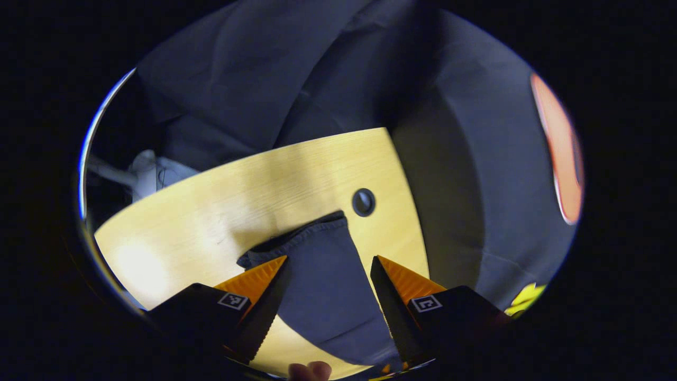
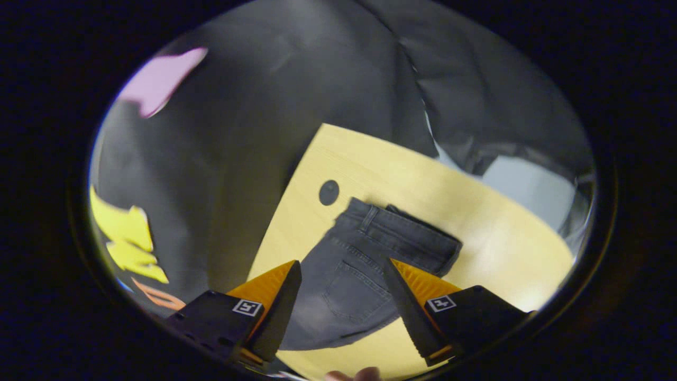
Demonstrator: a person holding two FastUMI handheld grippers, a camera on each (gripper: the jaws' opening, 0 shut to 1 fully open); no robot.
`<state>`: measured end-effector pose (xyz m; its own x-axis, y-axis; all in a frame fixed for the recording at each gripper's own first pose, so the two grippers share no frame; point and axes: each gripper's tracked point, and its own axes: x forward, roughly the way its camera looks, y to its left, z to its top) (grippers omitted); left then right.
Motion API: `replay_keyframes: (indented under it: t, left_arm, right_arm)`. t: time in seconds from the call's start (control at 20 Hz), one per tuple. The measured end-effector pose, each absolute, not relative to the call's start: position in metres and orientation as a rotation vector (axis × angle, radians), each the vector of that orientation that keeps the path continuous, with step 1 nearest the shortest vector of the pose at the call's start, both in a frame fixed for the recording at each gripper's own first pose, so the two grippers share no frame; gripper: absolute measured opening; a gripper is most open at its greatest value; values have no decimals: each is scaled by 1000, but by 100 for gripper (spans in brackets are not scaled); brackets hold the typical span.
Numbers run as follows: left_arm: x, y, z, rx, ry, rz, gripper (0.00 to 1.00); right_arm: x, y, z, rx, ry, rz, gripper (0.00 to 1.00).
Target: Grasp the waist and the cuffs of the jeans and fold them to make the two legs overlap; first hold the waist and fold one-third of the jeans toward the cuffs, then hold the cuffs and fold the remaining one-third in the same direction to finish folding.
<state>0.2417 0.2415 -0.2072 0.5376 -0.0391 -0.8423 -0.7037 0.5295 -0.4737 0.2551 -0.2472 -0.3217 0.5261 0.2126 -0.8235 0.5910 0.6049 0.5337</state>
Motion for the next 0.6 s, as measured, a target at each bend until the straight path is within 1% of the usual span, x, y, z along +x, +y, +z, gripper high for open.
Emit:
replay_keyframes:
  t: [0.15,0.3,0.4,0.55,0.6]
  left_arm:
    - [232,216,-138,-701,782,295,96]
    - [211,172,-91,-437,602,149,96]
    - [190,139,-84,-288,497,73,96]
    - [150,97,-86,-207,420,-7,96]
    - [133,83,-91,-196,406,-23,100]
  right_arm:
    - [239,-240,-264,637,853,-198,97]
    - [202,-236,-224,374,694,-204,98]
    - [176,-224,-207,253,635,-187,98]
    - [138,-201,-197,163,579,-133,98]
    - [132,-193,-198,165,561,-128,98]
